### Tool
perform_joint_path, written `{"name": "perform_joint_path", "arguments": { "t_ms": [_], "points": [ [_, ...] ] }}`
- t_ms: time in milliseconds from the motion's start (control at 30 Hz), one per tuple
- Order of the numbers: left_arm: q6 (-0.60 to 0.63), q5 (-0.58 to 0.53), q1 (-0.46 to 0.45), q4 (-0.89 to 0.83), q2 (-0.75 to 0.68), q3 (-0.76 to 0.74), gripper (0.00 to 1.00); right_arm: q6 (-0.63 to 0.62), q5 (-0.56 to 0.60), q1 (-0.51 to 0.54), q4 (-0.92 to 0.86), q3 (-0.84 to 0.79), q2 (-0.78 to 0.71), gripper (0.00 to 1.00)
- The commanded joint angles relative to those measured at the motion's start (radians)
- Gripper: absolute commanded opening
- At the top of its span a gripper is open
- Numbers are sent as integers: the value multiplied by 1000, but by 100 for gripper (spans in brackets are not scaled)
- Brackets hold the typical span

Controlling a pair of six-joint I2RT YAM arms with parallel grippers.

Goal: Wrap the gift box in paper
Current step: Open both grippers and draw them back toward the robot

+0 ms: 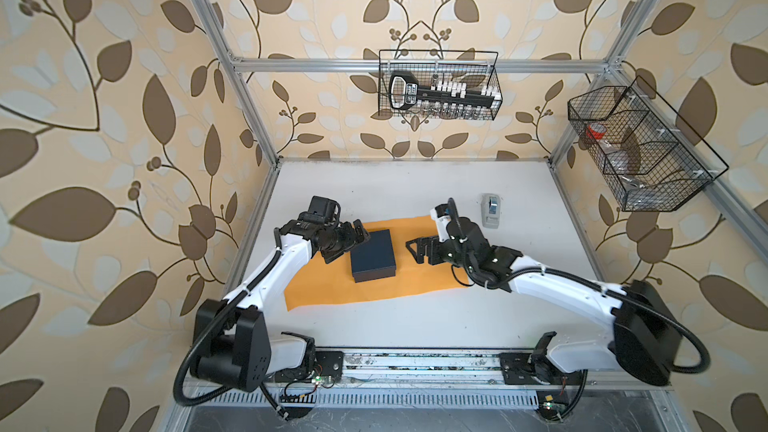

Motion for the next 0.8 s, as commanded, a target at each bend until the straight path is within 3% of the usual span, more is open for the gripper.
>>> {"name": "perform_joint_path", "arguments": {
  "t_ms": [0,133,167,300,533,767],
  "points": [
    [31,-44,-6,-85,-102,-40,99,5,107,-120,-107,-89,-97,99],
    [14,-12,-7,-89,-192,-134,93,80,-278,-373,-64,-236,-193,91],
    [4,-2,-8,-92,-211,-159,90,76,-303,-383,-74,-255,-208,86],
    [-48,7,-38,-94,-272,-213,78,70,-269,-343,-130,-324,-261,70],
    [-144,54,-117,-112,-337,-295,59,242,-301,-294,-40,-467,-299,79],
    [-320,41,-272,38,-383,-390,55,477,-208,-108,183,-578,-303,79]
  ]
}}
